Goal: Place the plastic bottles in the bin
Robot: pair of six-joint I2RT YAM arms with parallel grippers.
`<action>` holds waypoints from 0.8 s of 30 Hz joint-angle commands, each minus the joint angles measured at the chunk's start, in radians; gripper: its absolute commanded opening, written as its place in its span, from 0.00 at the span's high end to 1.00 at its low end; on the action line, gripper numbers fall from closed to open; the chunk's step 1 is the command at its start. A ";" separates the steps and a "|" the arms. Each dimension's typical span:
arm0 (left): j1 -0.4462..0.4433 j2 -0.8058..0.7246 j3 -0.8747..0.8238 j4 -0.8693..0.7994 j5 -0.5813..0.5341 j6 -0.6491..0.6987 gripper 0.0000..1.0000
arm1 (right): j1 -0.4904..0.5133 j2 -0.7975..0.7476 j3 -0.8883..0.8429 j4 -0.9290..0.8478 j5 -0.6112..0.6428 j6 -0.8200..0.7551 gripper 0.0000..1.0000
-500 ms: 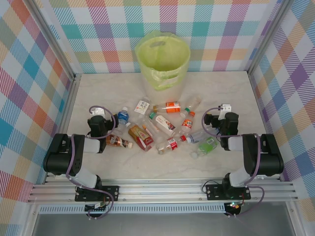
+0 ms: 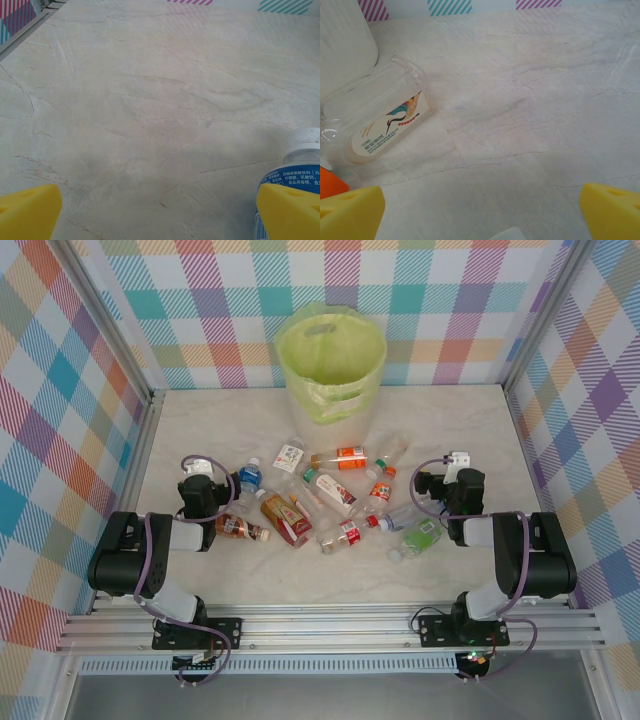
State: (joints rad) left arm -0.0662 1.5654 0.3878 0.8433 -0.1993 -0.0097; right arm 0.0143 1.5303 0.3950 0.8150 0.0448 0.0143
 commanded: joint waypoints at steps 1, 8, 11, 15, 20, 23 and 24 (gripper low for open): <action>-0.011 -0.001 0.012 0.005 0.012 0.012 0.00 | 0.002 0.004 0.005 0.034 0.004 0.005 0.00; -0.011 -0.002 0.010 0.007 0.011 0.012 0.00 | 0.002 0.004 0.005 0.034 0.003 0.005 0.00; -0.011 -0.002 0.008 0.007 0.011 0.011 0.00 | 0.002 0.004 0.004 0.037 0.003 0.006 0.00; -0.011 -0.038 0.011 -0.025 0.031 0.017 0.00 | 0.003 -0.038 -0.001 0.015 -0.037 -0.009 0.00; -0.014 -0.163 0.090 -0.283 0.014 0.030 0.00 | 0.002 -0.189 0.033 -0.165 -0.053 -0.018 0.00; -0.015 -0.245 0.115 -0.383 -0.048 -0.029 0.00 | 0.003 -0.284 0.062 -0.274 -0.040 0.019 0.00; -0.014 -0.278 0.129 -0.434 -0.076 -0.062 0.00 | 0.003 -0.315 0.082 -0.324 -0.027 0.052 0.00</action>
State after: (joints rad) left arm -0.0704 1.3643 0.4725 0.5674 -0.2073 -0.0189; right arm 0.0147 1.2854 0.4213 0.6224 0.0174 0.0185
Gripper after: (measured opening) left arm 0.999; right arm 0.996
